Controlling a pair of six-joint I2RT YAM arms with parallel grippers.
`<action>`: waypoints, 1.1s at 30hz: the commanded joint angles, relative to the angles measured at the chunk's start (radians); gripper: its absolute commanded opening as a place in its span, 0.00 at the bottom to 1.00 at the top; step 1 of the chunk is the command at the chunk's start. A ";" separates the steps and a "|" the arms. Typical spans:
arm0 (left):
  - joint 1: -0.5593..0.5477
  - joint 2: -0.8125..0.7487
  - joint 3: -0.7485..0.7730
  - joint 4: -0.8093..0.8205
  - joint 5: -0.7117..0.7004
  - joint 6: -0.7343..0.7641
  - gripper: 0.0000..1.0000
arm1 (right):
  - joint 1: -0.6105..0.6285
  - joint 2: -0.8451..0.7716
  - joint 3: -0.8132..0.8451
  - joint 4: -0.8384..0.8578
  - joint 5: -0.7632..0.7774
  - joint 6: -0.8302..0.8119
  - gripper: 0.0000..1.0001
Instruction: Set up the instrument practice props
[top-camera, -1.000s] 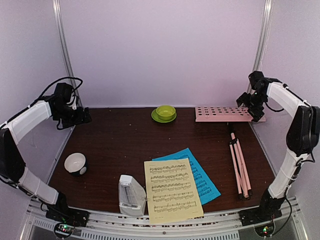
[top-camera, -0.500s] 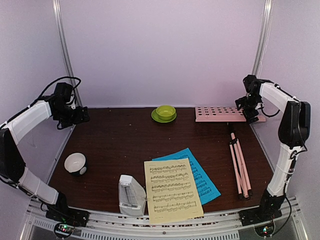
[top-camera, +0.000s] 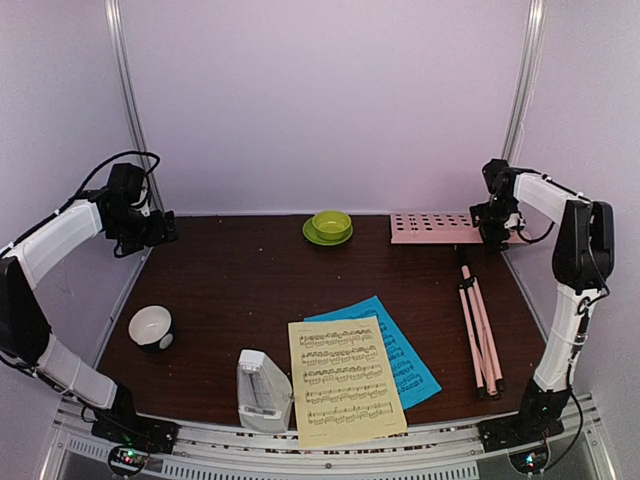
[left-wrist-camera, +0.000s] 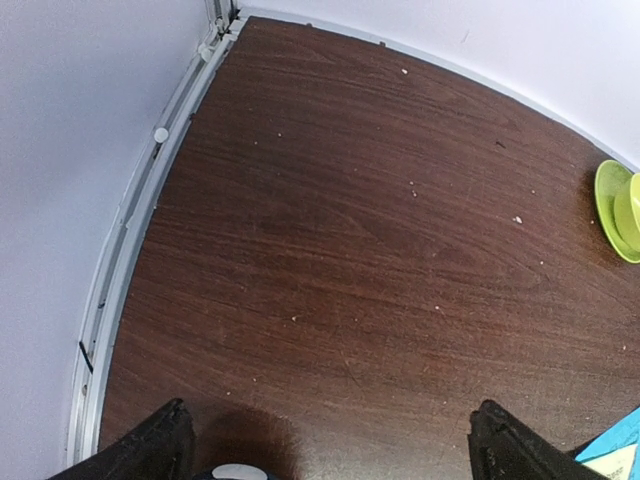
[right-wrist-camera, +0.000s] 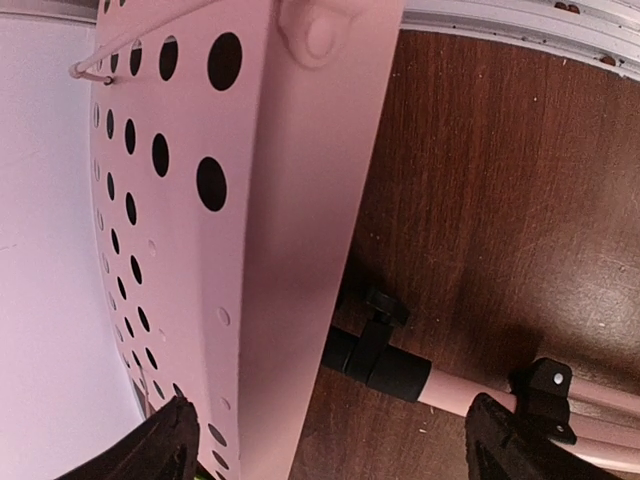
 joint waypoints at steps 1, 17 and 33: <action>0.010 -0.015 0.027 0.001 -0.007 -0.009 0.98 | -0.008 0.018 -0.050 0.081 0.004 0.055 0.91; 0.010 -0.025 0.032 -0.015 -0.015 -0.009 0.98 | -0.012 0.032 -0.097 0.224 0.018 0.118 0.70; 0.010 -0.073 0.027 0.017 0.038 -0.009 0.98 | -0.017 -0.077 -0.212 0.422 -0.031 0.139 0.37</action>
